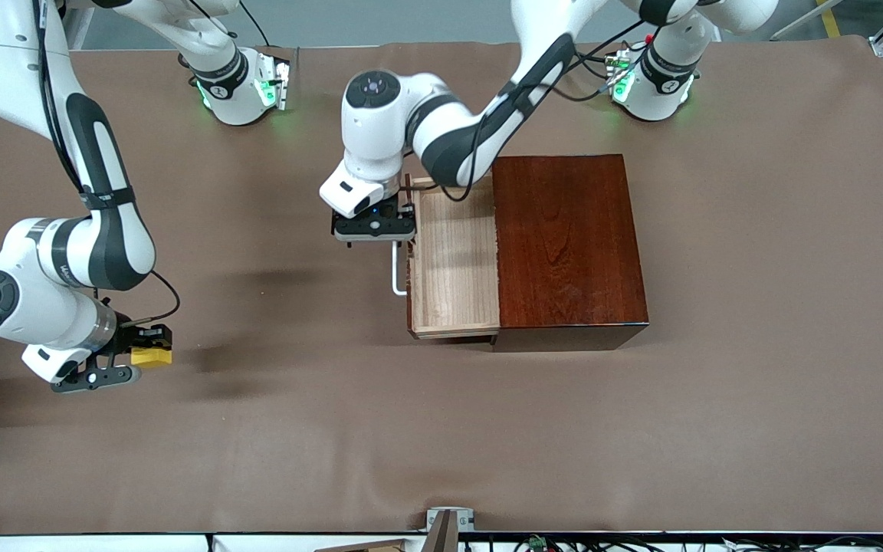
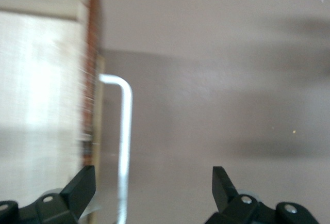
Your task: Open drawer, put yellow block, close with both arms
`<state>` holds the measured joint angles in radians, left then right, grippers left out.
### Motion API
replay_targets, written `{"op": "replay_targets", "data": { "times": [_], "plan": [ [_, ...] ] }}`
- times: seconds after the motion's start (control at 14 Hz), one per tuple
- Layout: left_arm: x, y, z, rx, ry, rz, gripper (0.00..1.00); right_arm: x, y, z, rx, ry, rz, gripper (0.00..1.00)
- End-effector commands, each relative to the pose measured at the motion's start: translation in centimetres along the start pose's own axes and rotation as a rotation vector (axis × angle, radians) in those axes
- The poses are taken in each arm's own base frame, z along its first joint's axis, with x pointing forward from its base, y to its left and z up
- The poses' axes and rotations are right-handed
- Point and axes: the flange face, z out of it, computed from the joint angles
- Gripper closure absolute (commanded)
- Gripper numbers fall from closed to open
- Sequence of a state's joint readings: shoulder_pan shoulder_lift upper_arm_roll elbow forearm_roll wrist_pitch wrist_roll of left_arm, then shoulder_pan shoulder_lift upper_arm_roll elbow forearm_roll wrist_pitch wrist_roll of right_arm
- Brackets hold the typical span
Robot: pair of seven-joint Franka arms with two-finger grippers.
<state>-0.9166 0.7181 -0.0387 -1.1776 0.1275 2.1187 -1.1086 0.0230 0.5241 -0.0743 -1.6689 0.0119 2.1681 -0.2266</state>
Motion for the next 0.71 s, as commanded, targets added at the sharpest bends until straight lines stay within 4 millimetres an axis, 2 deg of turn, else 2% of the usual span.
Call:
{"op": "replay_targets", "data": {
  "times": [0.0,0.14,0.21,0.36,0.57,0.64],
  "plan": [
    [4.4,-3.7,-7.8,0.028,0.007,-0.091,0.00,0.4,-0.1,-0.9,-0.003,0.008,-0.029,1.00],
    [7.8,-7.5,-11.6,0.074,0.003,-0.142,0.00,0.5,-1.1,-1.7,-0.003,0.014,-0.045,1.00],
    [9.7,-9.7,-14.6,0.075,0.018,-0.179,0.00,0.6,-1.9,-2.0,-0.004,0.019,-0.057,1.00],
    [13.7,-16.3,-18.3,0.149,-0.016,-0.204,0.00,0.8,-3.8,-3.2,-0.007,0.027,-0.089,1.00],
    [18.2,-26.4,-24.5,0.173,-0.098,-0.063,0.00,0.9,-5.7,-3.9,-0.006,0.020,-0.116,1.00],
    [19.5,-29.6,-25.7,0.173,-0.117,-0.065,0.00,0.9,-6.2,-4.0,-0.004,0.020,-0.123,1.00]
  ]
}}
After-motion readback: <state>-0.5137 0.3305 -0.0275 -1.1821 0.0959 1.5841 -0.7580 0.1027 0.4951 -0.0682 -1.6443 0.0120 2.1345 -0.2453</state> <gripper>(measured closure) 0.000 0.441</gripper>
